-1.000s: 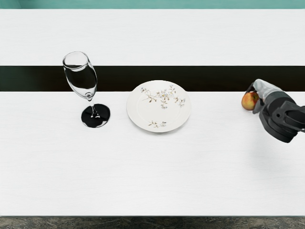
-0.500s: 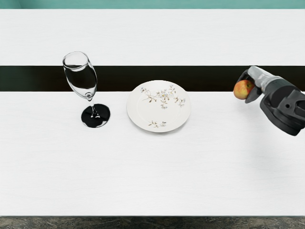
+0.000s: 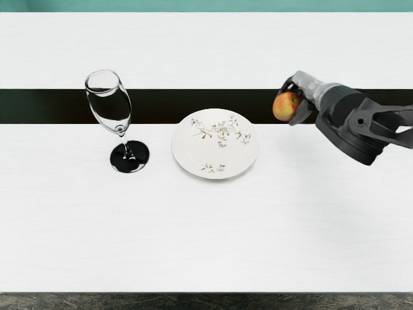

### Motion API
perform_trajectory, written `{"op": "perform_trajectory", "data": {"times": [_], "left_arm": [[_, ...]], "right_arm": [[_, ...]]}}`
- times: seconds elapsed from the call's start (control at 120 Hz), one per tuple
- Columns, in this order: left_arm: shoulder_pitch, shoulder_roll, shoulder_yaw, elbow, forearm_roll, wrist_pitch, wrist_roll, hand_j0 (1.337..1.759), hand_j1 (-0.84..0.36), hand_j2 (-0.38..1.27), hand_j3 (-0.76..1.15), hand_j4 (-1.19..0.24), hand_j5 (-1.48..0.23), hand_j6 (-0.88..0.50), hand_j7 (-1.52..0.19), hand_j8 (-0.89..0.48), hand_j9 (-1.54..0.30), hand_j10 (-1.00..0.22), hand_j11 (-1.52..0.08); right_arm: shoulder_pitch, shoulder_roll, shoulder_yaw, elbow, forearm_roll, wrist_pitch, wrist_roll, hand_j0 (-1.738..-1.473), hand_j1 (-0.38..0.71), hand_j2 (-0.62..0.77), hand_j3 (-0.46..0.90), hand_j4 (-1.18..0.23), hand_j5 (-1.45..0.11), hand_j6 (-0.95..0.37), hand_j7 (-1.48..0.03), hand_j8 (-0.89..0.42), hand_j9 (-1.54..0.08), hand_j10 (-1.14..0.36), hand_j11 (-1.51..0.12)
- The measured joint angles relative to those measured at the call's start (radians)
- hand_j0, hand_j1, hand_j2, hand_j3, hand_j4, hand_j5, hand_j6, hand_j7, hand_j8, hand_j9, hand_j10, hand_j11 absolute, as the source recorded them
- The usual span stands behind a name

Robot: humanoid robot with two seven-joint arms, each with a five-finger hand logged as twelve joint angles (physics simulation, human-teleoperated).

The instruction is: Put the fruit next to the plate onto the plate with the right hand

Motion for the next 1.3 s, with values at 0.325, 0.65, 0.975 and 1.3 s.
{"op": "perform_trajectory", "data": {"times": [0.325, 0.65, 0.975, 1.3], "left_arm": [[0.000, 0.000, -0.001, 0.001, 0.001, 0.000, 0.000, 1.658, 0.35, 0.00, 0.00, 0.00, 0.00, 0.00, 0.00, 0.00, 0.00, 0.00, 0.00], [0.000, 0.000, 0.000, 0.001, 0.002, 0.000, 0.000, 1.658, 0.35, 0.00, 0.00, 0.00, 0.00, 0.00, 0.00, 0.00, 0.00, 0.00, 0.00], [0.000, 0.000, 0.000, 0.001, 0.002, 0.000, 0.000, 1.658, 0.35, 0.00, 0.00, 0.00, 0.00, 0.00, 0.00, 0.00, 0.00, 0.00, 0.00], [-0.001, 0.000, 0.000, 0.001, 0.002, 0.000, 0.000, 1.658, 0.35, 0.00, 0.00, 0.00, 0.00, 0.00, 0.00, 0.00, 0.00, 0.00, 0.00]], "right_arm": [[0.033, 0.147, -0.002, -0.052, 0.043, -0.002, 0.000, -1.654, 0.21, 0.03, 0.00, -0.52, -0.89, -0.43, -0.86, -0.54, -0.88, -0.65, -0.88], [0.057, 0.275, -0.005, -0.101, 0.077, -0.004, 0.000, -1.653, 0.23, 0.05, 0.00, -0.52, -0.90, -0.42, -0.88, -0.52, -0.89, -0.66, -0.90], [0.069, 0.368, -0.015, -0.159, 0.104, -0.005, -0.001, -1.650, 0.27, 0.08, 0.00, -0.46, -0.93, -0.37, -0.90, -0.47, -0.93, -0.68, -0.93], [0.034, 0.399, -0.036, -0.226, 0.092, -0.015, 0.000, -1.655, -0.08, 0.03, 0.00, -0.20, -0.39, -0.16, -0.38, -0.20, -0.39, -0.29, -0.39]]}}
